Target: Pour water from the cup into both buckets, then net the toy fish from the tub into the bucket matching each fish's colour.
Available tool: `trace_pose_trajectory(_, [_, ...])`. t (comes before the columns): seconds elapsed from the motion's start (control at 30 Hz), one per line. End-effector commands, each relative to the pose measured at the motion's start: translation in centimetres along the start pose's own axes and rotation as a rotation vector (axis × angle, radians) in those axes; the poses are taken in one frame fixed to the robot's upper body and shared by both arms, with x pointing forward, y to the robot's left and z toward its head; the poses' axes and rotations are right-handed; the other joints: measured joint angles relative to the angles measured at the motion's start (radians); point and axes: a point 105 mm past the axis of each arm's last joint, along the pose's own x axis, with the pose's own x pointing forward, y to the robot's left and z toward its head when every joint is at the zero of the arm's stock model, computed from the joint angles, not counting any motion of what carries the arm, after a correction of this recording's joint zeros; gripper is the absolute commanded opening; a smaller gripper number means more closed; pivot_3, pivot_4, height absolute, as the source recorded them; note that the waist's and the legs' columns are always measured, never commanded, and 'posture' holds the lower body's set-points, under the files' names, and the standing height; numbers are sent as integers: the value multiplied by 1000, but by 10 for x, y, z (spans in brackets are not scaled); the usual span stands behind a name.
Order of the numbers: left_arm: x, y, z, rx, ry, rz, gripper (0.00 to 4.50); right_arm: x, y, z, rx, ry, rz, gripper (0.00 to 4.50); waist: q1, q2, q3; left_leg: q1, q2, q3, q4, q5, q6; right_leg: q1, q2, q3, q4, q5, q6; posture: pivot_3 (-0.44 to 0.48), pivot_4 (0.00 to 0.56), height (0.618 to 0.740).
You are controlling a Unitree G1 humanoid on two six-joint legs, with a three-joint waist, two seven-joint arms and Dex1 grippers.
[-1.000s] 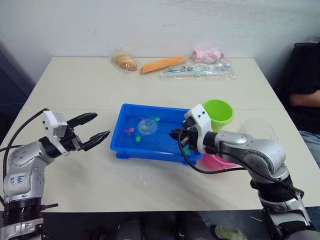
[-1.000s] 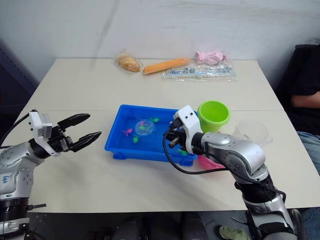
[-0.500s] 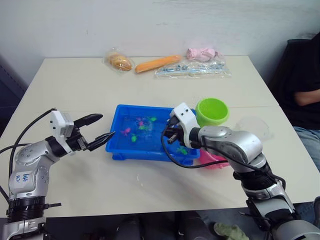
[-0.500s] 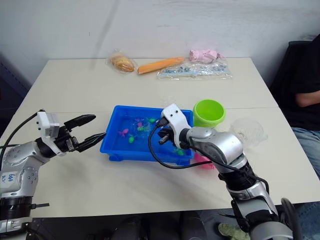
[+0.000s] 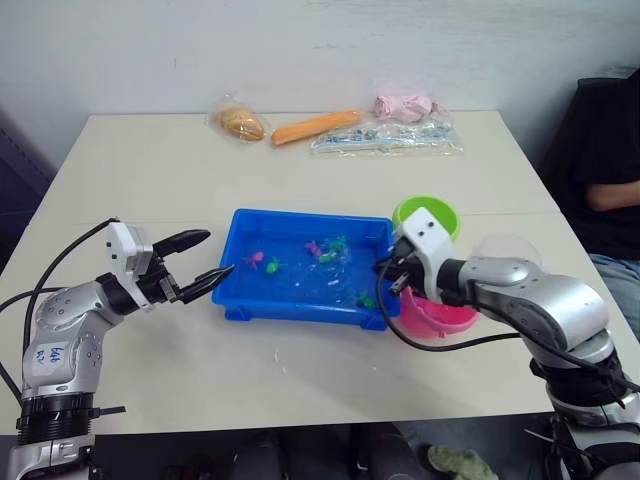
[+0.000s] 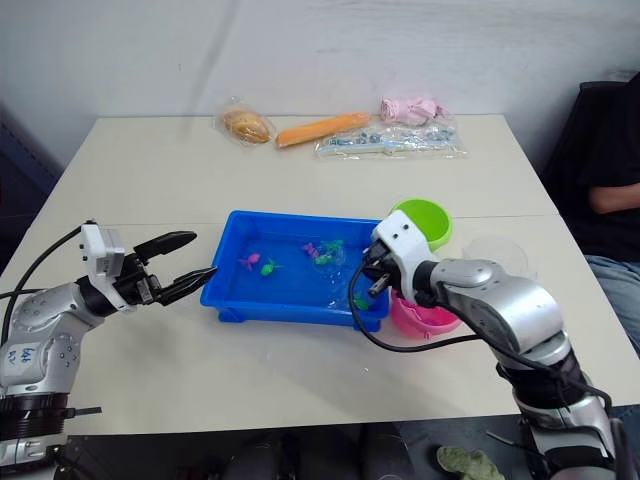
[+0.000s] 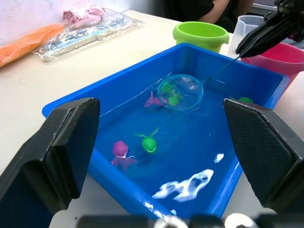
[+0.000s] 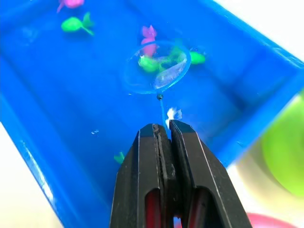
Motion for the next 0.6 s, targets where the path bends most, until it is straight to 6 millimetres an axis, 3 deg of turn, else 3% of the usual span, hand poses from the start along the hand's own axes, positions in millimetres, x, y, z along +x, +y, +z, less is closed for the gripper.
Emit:
trace_pose_trajectory(0.03, [2, 0, 9, 28, -26, -13, 4467, -11, 5, 16, -52, -101, 32, 0, 0, 0, 0, 0, 0, 0, 0, 0, 0, 0, 0, 0, 0, 0, 0, 0, 150, 740])
trace_pose_trajectory(0.27, [4, -1, 10, 26, -27, -20, 4467, -18, -6, 7, -33, -54, -11, 0, 1, 0, 0, 0, 0, 0, 0, 0, 0, 0, -1, 0, 0, 0, 0, 0, 150, 740])
trace_pose_trajectory(0.43, [4, -2, 9, 23, -25, -22, 4467, -20, 12, 0, 60, -7, 104, 0, 0, 0, 0, 0, 0, 0, 0, 0, 0, 0, -1, 0, 0, 0, 0, 0, 150, 740])
trace_pose_trajectory(0.6, [5, -3, 7, 17, -23, -27, 4467, -23, 11, -17, 179, 86, 83, 0, 1, 0, 0, 0, 0, 0, 0, 0, 0, 0, -1, 0, 0, 0, 0, 0, 150, 740])
